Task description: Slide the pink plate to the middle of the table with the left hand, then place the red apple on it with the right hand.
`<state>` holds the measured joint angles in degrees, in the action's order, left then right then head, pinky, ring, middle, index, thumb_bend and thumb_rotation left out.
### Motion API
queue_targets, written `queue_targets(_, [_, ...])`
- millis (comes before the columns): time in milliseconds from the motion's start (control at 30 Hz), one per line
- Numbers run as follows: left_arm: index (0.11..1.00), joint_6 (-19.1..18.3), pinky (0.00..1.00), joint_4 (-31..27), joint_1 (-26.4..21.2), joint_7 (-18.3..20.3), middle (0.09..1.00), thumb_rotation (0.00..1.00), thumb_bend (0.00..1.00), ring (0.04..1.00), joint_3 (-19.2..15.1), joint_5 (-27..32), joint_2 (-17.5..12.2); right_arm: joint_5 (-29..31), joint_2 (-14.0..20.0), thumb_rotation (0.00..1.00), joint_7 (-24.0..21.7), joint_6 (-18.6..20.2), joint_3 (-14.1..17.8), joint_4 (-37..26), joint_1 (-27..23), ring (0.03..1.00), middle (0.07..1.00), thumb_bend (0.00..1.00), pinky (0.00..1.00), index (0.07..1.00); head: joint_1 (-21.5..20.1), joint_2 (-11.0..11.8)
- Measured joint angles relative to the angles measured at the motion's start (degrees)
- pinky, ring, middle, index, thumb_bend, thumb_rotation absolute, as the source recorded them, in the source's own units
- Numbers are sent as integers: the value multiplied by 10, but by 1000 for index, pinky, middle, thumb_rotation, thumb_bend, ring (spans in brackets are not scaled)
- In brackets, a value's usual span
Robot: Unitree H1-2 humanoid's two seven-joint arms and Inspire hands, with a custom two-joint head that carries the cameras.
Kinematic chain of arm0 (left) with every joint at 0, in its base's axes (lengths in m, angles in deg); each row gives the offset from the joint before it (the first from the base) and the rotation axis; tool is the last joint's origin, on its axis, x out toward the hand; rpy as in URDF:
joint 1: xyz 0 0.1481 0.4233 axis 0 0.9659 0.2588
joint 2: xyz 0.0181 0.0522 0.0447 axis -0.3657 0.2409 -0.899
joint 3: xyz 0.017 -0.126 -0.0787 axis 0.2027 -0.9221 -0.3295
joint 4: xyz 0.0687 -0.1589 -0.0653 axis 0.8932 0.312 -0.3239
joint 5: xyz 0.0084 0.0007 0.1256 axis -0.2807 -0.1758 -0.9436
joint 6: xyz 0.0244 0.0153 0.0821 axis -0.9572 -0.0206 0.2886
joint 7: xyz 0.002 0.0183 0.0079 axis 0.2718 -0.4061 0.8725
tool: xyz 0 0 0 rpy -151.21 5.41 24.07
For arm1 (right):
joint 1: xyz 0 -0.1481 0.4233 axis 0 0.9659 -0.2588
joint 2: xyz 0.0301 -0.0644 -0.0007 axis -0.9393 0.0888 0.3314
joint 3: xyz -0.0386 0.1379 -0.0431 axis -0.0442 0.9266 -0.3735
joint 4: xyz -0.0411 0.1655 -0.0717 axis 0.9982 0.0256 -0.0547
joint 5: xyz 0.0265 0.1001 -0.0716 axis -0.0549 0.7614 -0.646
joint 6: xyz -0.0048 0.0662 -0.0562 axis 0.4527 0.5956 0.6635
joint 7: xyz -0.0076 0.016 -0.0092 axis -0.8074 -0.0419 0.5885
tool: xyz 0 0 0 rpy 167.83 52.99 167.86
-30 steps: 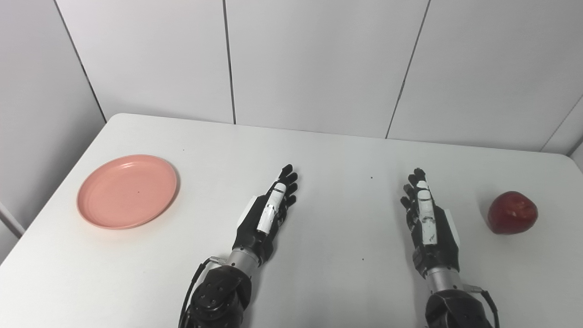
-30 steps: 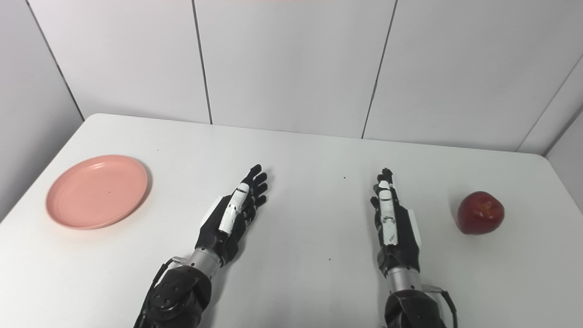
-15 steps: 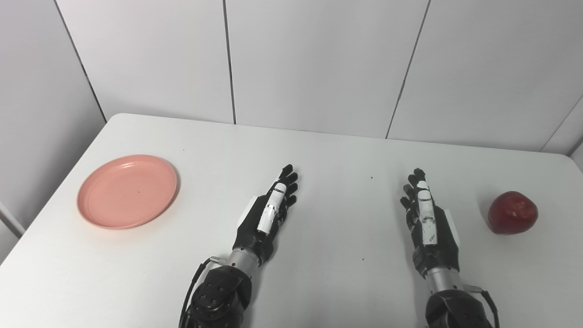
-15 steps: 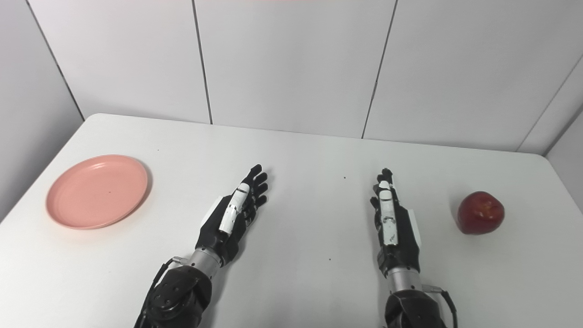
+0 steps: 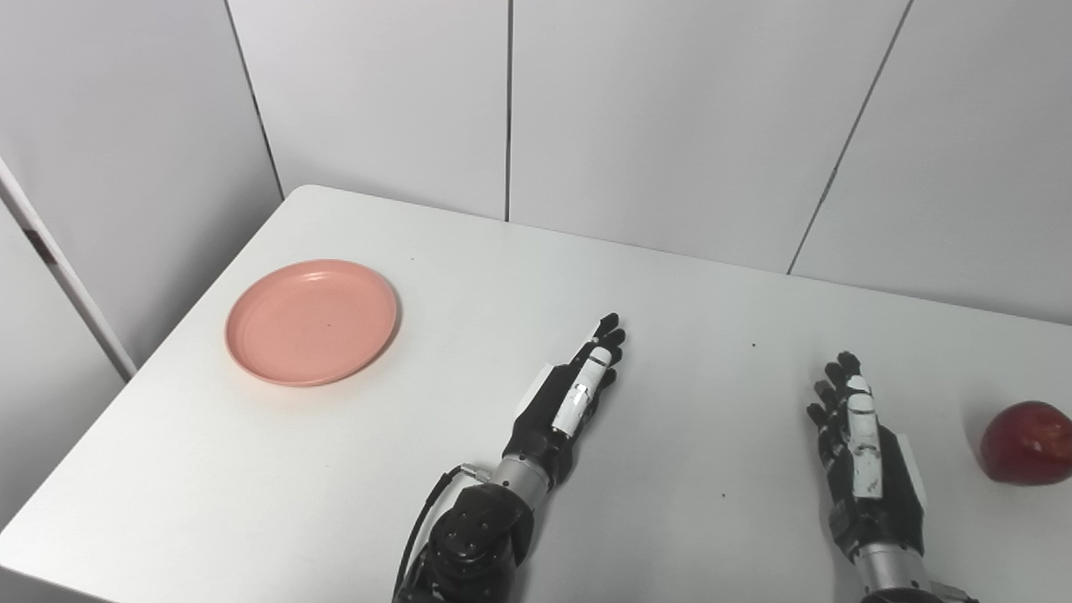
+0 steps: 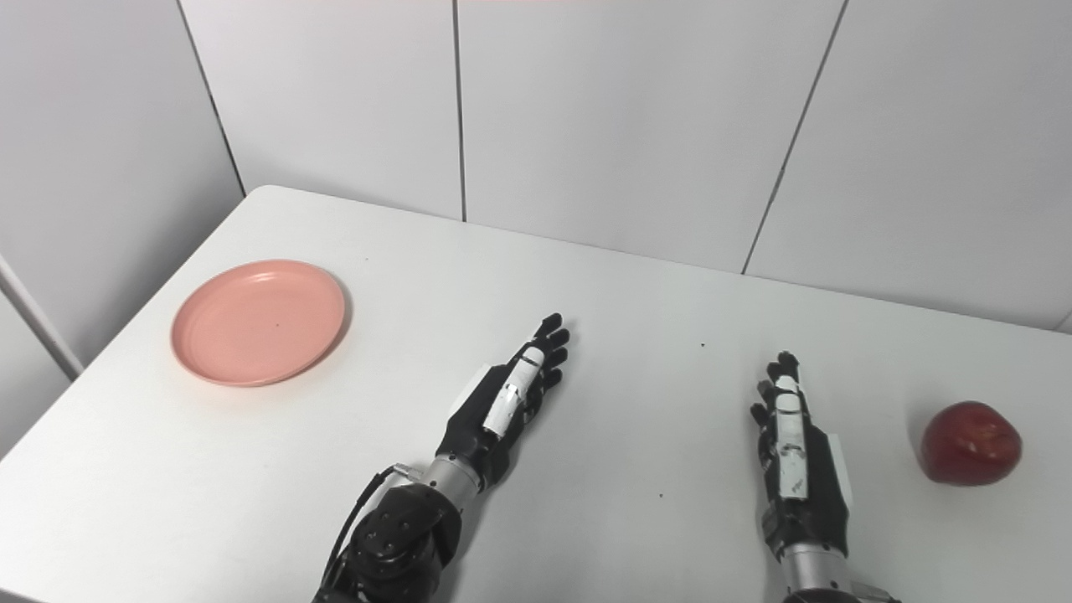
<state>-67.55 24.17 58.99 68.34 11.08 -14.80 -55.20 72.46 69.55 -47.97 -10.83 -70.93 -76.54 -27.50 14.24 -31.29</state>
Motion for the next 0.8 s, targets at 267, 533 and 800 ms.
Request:
queue_targets(267, [993,0,1000,0,0,-2,1000,1000,394,1000,0,-5,1,3,0,1000,0,-2,0,1,0,1000,1000,234,1000,1000,1,4])
queue_targets(533, [987,2,1000,1,0,-2,1000,1000,372,1000,0,-6,1,3,0,1000,-2,-2,0,2,0,1000,1000,210,1000,1000,8,9])
queue_targets(800, [952,16,973,1,-3,-1,972,1000,392,966,-6,-7,-5,4,1,1000,-12,-8,1,8,0,1000,1000,220,1000,1000,13,13])
